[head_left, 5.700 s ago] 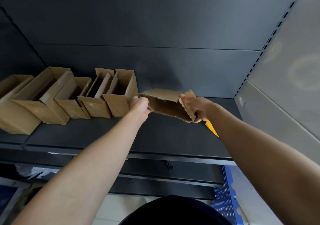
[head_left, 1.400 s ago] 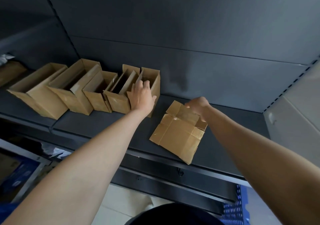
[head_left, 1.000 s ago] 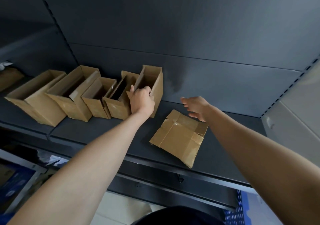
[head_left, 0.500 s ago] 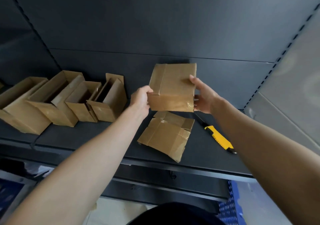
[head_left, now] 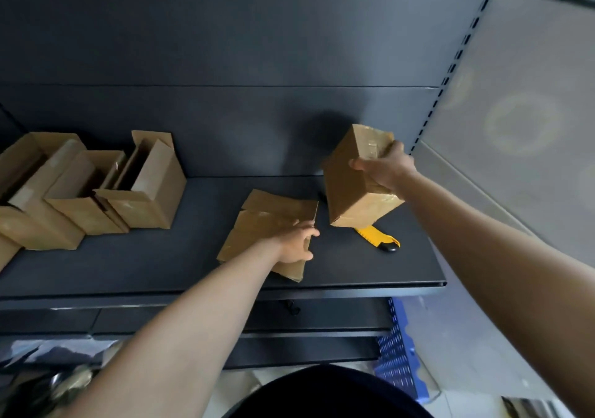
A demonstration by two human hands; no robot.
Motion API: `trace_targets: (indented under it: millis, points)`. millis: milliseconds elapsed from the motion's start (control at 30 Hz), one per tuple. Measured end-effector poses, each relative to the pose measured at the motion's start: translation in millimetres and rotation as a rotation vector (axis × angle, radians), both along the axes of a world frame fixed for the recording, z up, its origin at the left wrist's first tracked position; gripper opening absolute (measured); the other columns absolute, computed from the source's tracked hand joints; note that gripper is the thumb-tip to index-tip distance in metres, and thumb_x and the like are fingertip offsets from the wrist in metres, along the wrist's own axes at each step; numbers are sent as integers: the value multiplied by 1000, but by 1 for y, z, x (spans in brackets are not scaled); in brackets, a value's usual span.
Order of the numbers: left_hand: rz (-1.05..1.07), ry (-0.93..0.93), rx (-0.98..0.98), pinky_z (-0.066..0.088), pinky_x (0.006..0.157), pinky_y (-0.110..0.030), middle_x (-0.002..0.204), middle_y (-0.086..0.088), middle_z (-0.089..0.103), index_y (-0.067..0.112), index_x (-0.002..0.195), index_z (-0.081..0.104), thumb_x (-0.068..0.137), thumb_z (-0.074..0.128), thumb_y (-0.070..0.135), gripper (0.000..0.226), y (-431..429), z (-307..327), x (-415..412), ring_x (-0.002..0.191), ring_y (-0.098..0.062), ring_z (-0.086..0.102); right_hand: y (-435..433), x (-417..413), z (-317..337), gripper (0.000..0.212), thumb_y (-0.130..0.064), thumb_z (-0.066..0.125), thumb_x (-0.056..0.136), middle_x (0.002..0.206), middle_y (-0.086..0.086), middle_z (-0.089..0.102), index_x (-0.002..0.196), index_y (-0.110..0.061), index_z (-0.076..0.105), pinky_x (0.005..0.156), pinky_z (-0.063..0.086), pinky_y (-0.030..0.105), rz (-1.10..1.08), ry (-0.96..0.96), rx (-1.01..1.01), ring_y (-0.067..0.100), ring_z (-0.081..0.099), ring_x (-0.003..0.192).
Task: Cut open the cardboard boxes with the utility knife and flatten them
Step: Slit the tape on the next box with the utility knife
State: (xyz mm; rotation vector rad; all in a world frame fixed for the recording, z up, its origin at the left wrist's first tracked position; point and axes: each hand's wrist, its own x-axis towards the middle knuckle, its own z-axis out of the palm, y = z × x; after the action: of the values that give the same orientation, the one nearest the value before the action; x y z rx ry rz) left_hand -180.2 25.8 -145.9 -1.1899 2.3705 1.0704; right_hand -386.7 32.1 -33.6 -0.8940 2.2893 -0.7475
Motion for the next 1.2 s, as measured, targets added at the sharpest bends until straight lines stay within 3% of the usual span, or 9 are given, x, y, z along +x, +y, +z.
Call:
trace_targets:
  millis: [133,367,500,633,733,833,933,1067,1200]
  points:
    - [-60,-168,-94,-1,118,-50,160,9,-11,20,152,20,97,47,17,61,-9,-5,17,146,-26,-16,1,13,4,95,-55,75,69,129,11,45,142,-19,26,84,50,39,67,41,19,31,53,110]
    - [209,-240,-182,19,117,-44,158,-4,19,21,150,25,95,40,1,60,-45,-7,67,143,-28,21,-15,64,2,103,-60,75,64,128,11,44,143,-20,22,92,51,45,173,59,81,32,52,112]
    - [574,328,-274,34,106,-32,143,-11,44,8,138,45,99,44,10,39,-49,30,50,130,-26,43,-23,91,-5,105,-61,74,65,131,11,38,145,-23,17,98,43,48,205,153,170,36,45,121]
    - [792,747,-21,38,108,-41,143,-6,45,16,144,37,98,50,25,49,-54,66,30,127,-21,47,-20,108,-12,109,-60,74,65,134,10,36,146,-20,13,100,38,47,319,258,319,36,40,125]
    - [769,694,64,39,106,-38,146,-2,42,18,146,35,95,57,26,57,-57,73,29,128,-19,45,-14,103,-20,107,-60,75,66,136,6,37,147,-20,18,102,39,47,503,235,287,31,41,125]
    - [728,605,39,43,86,-26,132,-3,53,16,141,43,90,65,21,56,-53,71,31,109,-15,52,-8,91,-13,91,-59,68,76,137,5,45,146,-17,28,100,44,40,606,64,173,27,49,121]
    - [758,580,30,42,78,-23,132,-5,52,14,138,42,89,65,20,55,-51,74,29,103,-16,51,-11,69,-9,50,-42,49,97,129,10,58,134,-10,51,93,48,36,357,-71,10,26,58,111]
    - [587,470,-152,36,89,-26,146,-3,30,18,144,35,86,62,9,64,-49,88,23,127,-21,41,-15,31,-38,32,-4,41,97,130,11,56,126,-3,54,85,49,28,294,183,161,25,54,117]
    - [288,310,-58,29,108,-32,155,8,18,29,141,42,81,58,5,67,-42,100,16,141,-16,22,-4,6,-73,32,-14,52,94,124,16,60,121,-1,61,75,42,24,397,225,375,30,56,116]
